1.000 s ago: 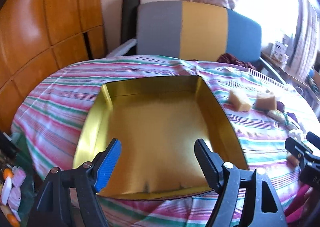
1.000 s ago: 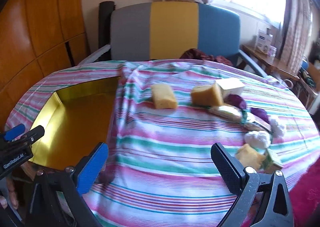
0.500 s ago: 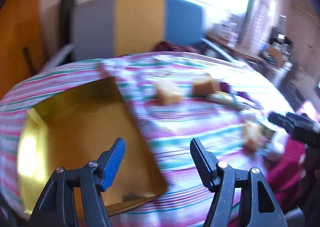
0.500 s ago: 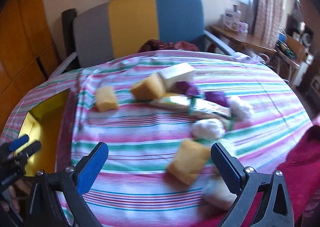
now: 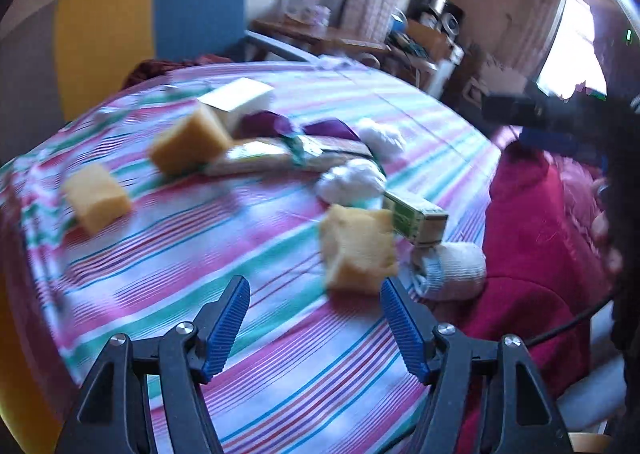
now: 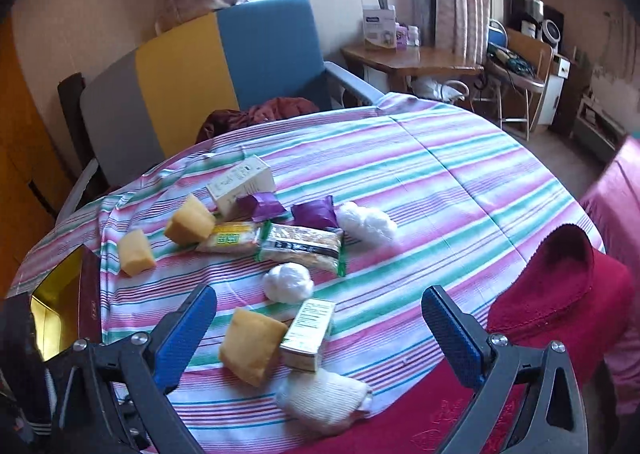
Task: Organize objects
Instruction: 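Swing the left gripper to a yellow sponge and close on it, then close the right gripper on the green-and-white medicine box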
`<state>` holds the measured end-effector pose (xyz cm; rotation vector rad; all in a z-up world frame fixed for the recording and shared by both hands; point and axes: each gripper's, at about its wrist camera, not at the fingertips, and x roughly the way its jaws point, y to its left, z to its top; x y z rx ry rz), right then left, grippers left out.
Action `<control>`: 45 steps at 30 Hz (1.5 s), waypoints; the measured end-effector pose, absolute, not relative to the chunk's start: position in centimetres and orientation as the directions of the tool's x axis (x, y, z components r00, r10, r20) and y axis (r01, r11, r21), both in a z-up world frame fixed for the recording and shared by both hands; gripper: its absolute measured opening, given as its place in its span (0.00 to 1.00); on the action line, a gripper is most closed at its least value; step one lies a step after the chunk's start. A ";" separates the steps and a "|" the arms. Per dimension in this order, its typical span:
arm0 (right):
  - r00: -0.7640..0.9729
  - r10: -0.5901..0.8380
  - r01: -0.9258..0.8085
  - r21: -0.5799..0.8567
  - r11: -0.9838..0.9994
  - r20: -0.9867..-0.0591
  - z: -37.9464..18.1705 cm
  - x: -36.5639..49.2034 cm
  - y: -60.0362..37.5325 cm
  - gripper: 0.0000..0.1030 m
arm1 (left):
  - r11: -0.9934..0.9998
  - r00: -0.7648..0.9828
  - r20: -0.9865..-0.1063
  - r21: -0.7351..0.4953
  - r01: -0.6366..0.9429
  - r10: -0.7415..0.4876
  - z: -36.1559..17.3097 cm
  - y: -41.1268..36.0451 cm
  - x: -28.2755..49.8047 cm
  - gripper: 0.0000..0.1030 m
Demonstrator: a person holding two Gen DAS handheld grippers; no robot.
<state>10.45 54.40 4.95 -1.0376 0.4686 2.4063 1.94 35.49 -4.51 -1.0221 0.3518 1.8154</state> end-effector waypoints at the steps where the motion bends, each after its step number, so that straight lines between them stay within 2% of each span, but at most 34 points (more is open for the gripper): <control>1: -0.600 0.283 -0.549 0.127 -0.826 -0.748 4.9 10.7 54.7 1.00 | -0.456 -0.142 -0.777 -0.201 -0.867 0.614 -4.8 36.4 2.2 0.67; 5: -0.593 0.253 -0.549 0.154 -0.821 -0.764 4.2 11.2 56.0 1.00 | -0.426 -0.102 -0.806 -0.195 -0.884 0.583 -6.5 39.4 2.4 0.67; 9: -0.585 0.226 -0.553 0.179 -0.814 -0.779 3.5 11.4 57.1 1.00 | -0.425 -0.080 -0.825 -0.203 -0.882 0.560 -7.8 41.5 2.2 0.60; 15: -0.579 0.205 -0.548 0.191 -0.815 -0.789 3.1 11.0 58.3 1.00 | -0.443 -0.096 -0.846 -0.176 -0.879 0.525 -9.1 43.6 1.9 0.59; 22: -0.514 0.086 -0.470 0.196 -0.861 -0.854 1.3 8.0 57.5 1.00 | -0.457 -0.093 -0.804 -0.234 -0.858 0.587 -8.6 40.9 0.9 0.52; 27: -0.397 0.010 -0.433 0.178 -0.884 -0.918 -1.4 4.9 56.2 0.79 | -0.529 -0.161 -0.779 -0.244 -0.813 0.606 -7.5 36.3 0.3 0.52; 29: -0.344 0.007 -0.446 0.157 -0.881 -0.939 -3.2 3.8 56.1 0.78 | -0.557 -0.202 -0.772 -0.226 -0.799 0.602 -7.0 34.5 0.4 0.52; 31: -0.292 -0.002 -0.469 0.145 -0.871 -0.956 -4.8 3.0 56.2 0.70 | -0.572 -0.230 -0.768 -0.208 -0.794 0.598 -6.5 33.2 0.6 0.52; 33: -0.253 -0.009 -0.489 0.136 -0.862 -0.968 -6.4 2.7 56.2 0.55 | -0.590 -0.257 -0.764 -0.192 -0.784 0.591 -6.0 32.2 0.8 0.52; 34: -0.232 -0.005 -0.496 0.123 -0.859 -0.973 -7.0 2.6 56.1 0.51 | -0.596 -0.267 -0.759 -0.192 -0.780 0.594 -5.7 31.3 0.9 0.52; 36: -0.224 -0.013 -0.496 0.126 -0.859 -0.975 -7.8 2.6 55.6 0.31 | -0.611 -0.290 -0.747 -0.190 -0.769 0.598 -5.0 30.0 1.1 0.52; 42: -0.303 0.045 -0.439 0.098 -0.893 -0.952 -6.6 3.1 52.4 0.29 | -0.673 -0.364 -0.711 -0.205 -0.710 0.601 -2.8 25.7 0.9 0.52; 45: -0.364 0.017 -0.382 0.133 -0.915 -0.931 -6.0 3.0 50.3 0.29 | -0.714 -0.408 -0.701 -0.206 -0.669 0.584 -1.9 23.6 0.5 0.52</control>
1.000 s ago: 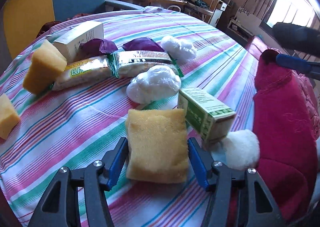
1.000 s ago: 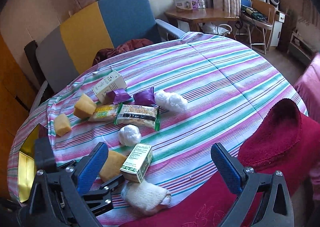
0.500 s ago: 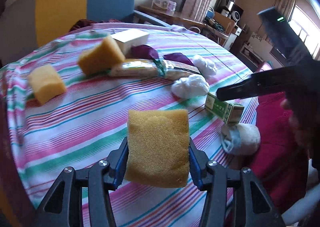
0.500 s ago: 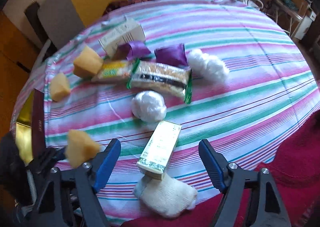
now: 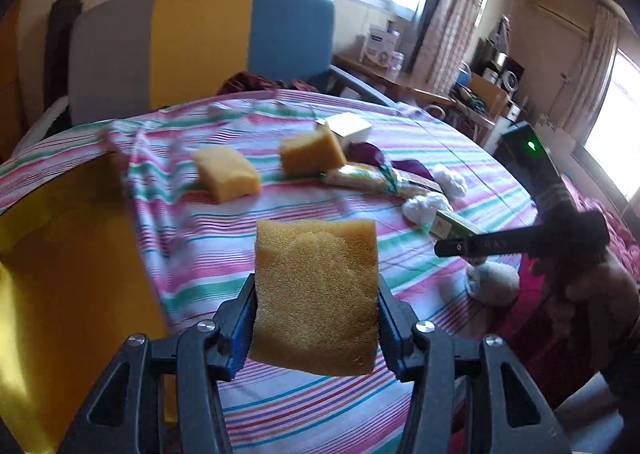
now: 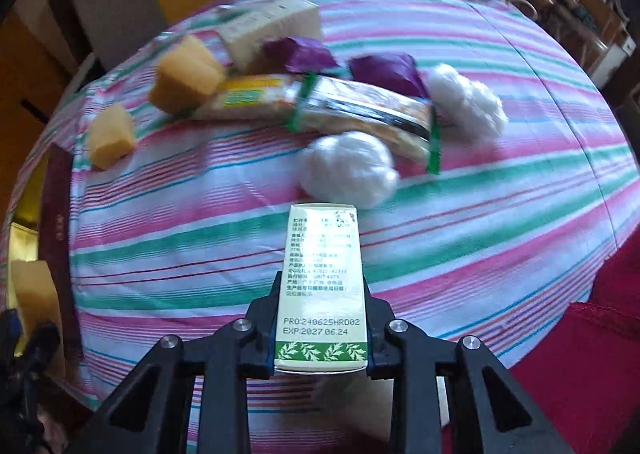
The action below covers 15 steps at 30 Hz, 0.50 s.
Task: Organize objects
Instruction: 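Close the right gripper on the green-and-white medicine box, then carry the sponge into the gold tray and open the left gripper while the right holds the box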
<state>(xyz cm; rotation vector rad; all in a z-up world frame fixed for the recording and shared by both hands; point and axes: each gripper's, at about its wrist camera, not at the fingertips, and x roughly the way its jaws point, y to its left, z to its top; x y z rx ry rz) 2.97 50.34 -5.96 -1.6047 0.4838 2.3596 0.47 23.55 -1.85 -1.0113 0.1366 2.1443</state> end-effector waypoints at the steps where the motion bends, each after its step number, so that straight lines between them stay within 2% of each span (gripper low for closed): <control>1: -0.380 0.007 -0.361 0.141 -0.922 -0.925 -5.8 2.8 49.5 0.29 | -0.732 -0.428 -0.698 -0.204 -0.649 0.574 -1.5 22.6 0.3 0.52; 8: -0.441 0.004 -0.201 0.094 -0.975 -0.898 -6.3 0.5 41.3 0.29 | -0.840 -0.550 -0.680 -0.189 -0.508 0.485 0.4 15.4 -1.6 0.52; 15: -0.476 0.021 -0.165 0.066 -0.984 -0.879 -7.1 -0.9 39.2 0.29 | -0.942 -0.620 -0.713 -0.189 -0.278 0.326 0.2 5.7 -7.0 0.52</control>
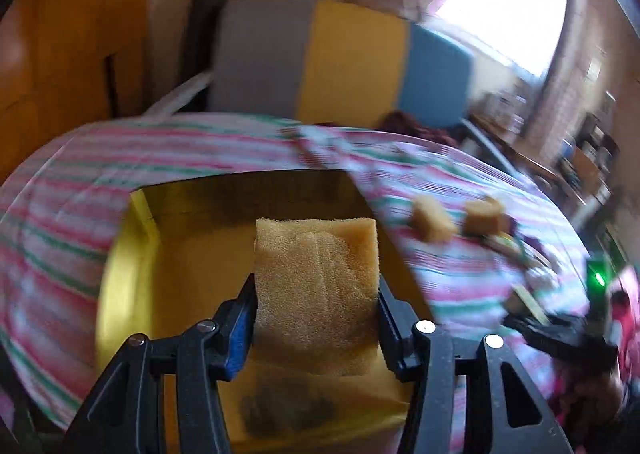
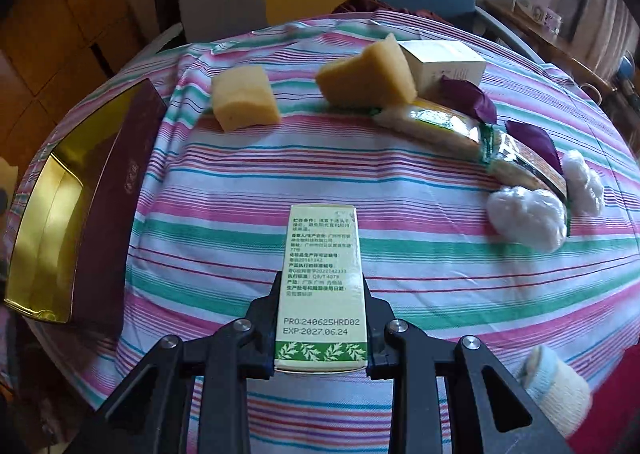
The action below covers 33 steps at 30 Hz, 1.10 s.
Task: Organize objects
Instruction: 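Carry the sponge into the gold tray and open the left gripper while the right holds the box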
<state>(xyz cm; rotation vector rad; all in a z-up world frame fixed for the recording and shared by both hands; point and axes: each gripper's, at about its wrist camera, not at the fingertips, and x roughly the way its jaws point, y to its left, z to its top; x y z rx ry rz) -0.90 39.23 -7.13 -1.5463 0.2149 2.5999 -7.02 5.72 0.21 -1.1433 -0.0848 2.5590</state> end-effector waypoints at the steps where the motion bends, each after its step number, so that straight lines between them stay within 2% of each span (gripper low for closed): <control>1: -0.481 0.028 -0.161 0.057 -0.985 -0.876 -7.2 -0.9 39.1 0.29 | -0.949 -0.620 -0.721 -0.197 -0.246 0.310 0.0 4.6 -7.9 0.52; 6: -0.490 0.045 -0.140 0.027 -0.990 -0.871 -7.7 -1.0 38.3 0.29 | -0.972 -0.601 -0.765 -0.196 -0.125 0.232 -1.9 0.2 -13.0 0.52; 9: -0.490 0.045 -0.148 0.032 -0.989 -0.871 -8.1 -1.2 38.5 0.29 | -0.984 -0.598 -0.782 -0.143 -0.101 0.175 -3.0 -0.2 -15.4 0.52; 16: -0.496 0.055 -0.133 0.013 -0.991 -0.866 -8.3 -1.3 38.2 0.29 | -0.991 -0.558 -0.819 -0.110 -0.075 0.133 -5.2 0.0 -19.8 0.53; 23: -0.492 0.054 -0.133 0.014 -0.991 -0.869 -8.5 -1.5 38.2 0.29 | -0.996 -0.540 -0.840 -0.021 -0.084 0.063 -6.6 1.0 -21.3 0.55; 26: -0.491 0.056 -0.136 0.013 -0.991 -0.869 -8.5 -1.6 38.1 0.30 | -0.996 -0.550 -0.833 -0.023 -0.082 0.064 -6.5 0.8 -21.1 0.56; 29: -0.490 0.064 -0.141 0.007 -0.990 -0.869 -8.5 -1.6 38.1 0.30 | -0.997 -0.554 -0.831 -0.010 -0.079 0.053 -6.4 0.6 -21.0 0.61; 33: -0.491 0.067 -0.148 0.007 -0.989 -0.869 -8.4 -1.5 38.1 0.30 | -0.995 -0.569 -0.821 0.005 -0.097 0.052 -6.2 0.8 -21.0 0.74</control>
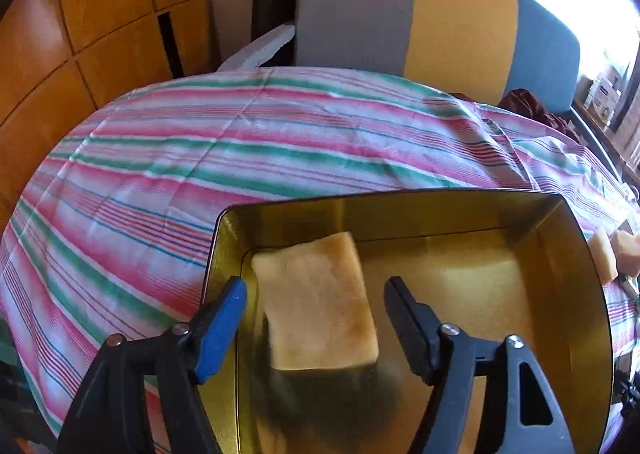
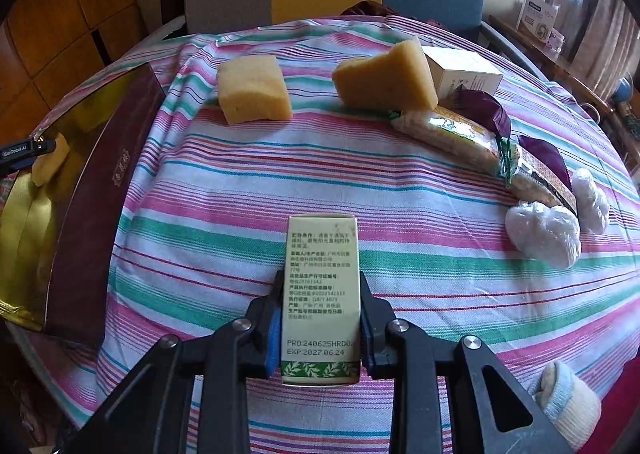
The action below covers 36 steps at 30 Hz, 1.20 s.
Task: Organize objects
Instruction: 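Carry the sponge into the gold tray and open the left gripper while the right holds the box, then lower the medicine box into the gold tray and open the right gripper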
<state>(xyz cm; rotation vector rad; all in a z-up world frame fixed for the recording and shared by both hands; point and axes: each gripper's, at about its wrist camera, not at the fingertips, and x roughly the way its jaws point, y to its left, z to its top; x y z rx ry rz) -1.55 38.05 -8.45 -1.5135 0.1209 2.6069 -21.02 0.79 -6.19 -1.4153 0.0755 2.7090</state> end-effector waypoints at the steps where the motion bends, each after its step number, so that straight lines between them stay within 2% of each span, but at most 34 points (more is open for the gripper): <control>1: -0.490 0.068 -0.150 0.007 -0.989 -0.869 -8.4 -1.5 38.1 0.30 | -0.995 -0.578 -0.814 0.009 -0.100 0.050 -6.0 0.9 -21.0 0.79; 8: -0.492 0.075 -0.156 0.003 -0.988 -0.867 -8.4 -1.2 37.9 0.30 | -0.997 -0.624 -0.780 0.001 -0.081 0.050 -4.4 0.8 -19.9 0.80; 19: -0.512 0.075 -0.164 0.011 -0.986 -0.855 -8.4 -0.8 38.1 0.30 | -0.992 -0.700 -0.704 -0.083 -0.090 0.122 -1.1 -0.4 -11.2 0.80; 28: -0.525 0.082 -0.171 0.011 -0.985 -0.847 -8.5 -0.8 38.0 0.30 | -0.985 -0.690 -0.704 -0.102 -0.136 0.168 -1.2 1.3 -4.4 0.80; 36: -0.537 0.088 -0.173 0.007 -0.985 -0.839 -8.4 -0.4 37.9 0.29 | -0.987 -0.675 -0.721 -0.102 -0.123 0.159 -1.8 2.4 -1.5 0.80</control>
